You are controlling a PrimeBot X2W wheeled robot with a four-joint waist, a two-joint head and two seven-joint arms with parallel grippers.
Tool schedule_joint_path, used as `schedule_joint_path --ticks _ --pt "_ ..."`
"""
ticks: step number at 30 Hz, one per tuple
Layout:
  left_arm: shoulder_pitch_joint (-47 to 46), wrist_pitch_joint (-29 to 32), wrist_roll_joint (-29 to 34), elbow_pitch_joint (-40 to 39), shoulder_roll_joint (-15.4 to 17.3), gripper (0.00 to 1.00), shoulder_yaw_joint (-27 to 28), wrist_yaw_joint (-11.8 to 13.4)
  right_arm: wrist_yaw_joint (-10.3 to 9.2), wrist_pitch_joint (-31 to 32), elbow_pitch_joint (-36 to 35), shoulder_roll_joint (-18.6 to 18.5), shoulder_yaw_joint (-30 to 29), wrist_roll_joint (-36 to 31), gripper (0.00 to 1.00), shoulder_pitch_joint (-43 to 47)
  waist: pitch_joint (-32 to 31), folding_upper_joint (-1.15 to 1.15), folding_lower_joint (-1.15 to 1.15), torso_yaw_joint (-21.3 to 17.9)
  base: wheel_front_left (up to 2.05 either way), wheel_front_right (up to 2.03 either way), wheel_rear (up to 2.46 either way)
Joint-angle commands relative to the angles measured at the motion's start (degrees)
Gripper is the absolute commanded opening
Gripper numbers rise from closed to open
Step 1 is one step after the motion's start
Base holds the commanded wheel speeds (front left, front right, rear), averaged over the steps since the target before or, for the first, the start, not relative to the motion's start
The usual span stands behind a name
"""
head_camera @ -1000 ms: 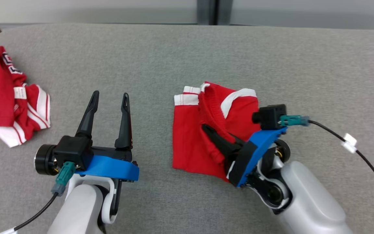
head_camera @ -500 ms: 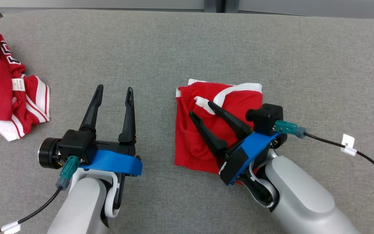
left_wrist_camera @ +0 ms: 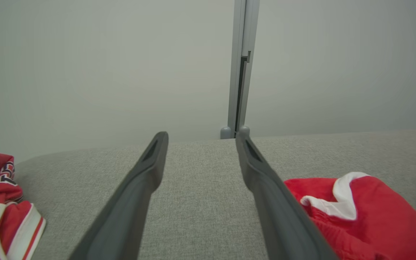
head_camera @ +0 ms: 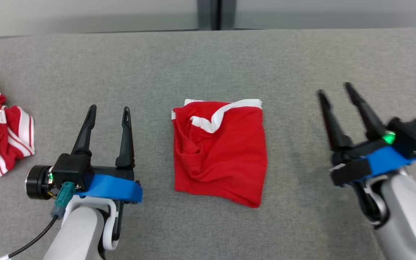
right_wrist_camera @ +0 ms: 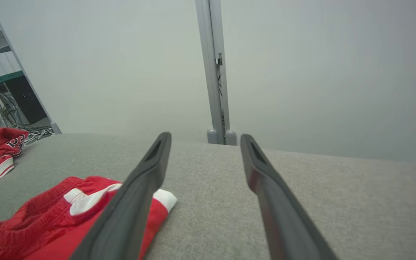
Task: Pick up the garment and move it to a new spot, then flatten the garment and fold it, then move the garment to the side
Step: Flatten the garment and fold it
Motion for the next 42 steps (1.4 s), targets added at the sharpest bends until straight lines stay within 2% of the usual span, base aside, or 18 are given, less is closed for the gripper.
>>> schedule_joint_path --ticks 1,6,13,26,42 --pt "1.0 0.3 0.1 -0.3 0.7 1.00 0.2 0.4 0.00 -0.3 -1.4 -0.1 -3.0 -1.4 1.00 2.6 -1.2 0.00 0.00 -1.4 0.00 0.00 0.00" --pt "2.9 0.9 -0.4 -0.8 1.7 1.00 0.5 0.8 0.00 0.3 -5.5 1.3 -10.9 -5.3 1.00 9.6 -3.0 0.00 0.00 -3.2 0.00 0.00 0.00" --pt "6.0 1.5 -1.3 -0.6 2.7 1.00 0.5 0.9 0.00 3.9 -10.8 4.6 -15.3 -8.9 1.00 16.6 -6.3 0.00 0.00 -4.4 0.00 0.00 0.00" --pt "11.3 0.7 -2.4 0.0 3.5 1.00 -0.3 0.5 0.00 9.3 -16.2 8.1 -16.9 -11.4 1.00 24.5 -12.3 0.00 0.00 -4.2 0.00 0.00 0.00" --pt "13.4 0.1 -3.2 -0.1 4.3 1.00 -0.6 0.7 0.00 12.1 -18.4 9.0 -17.2 -11.9 1.00 27.3 -13.9 0.00 0.00 -4.0 0.00 0.00 0.00"
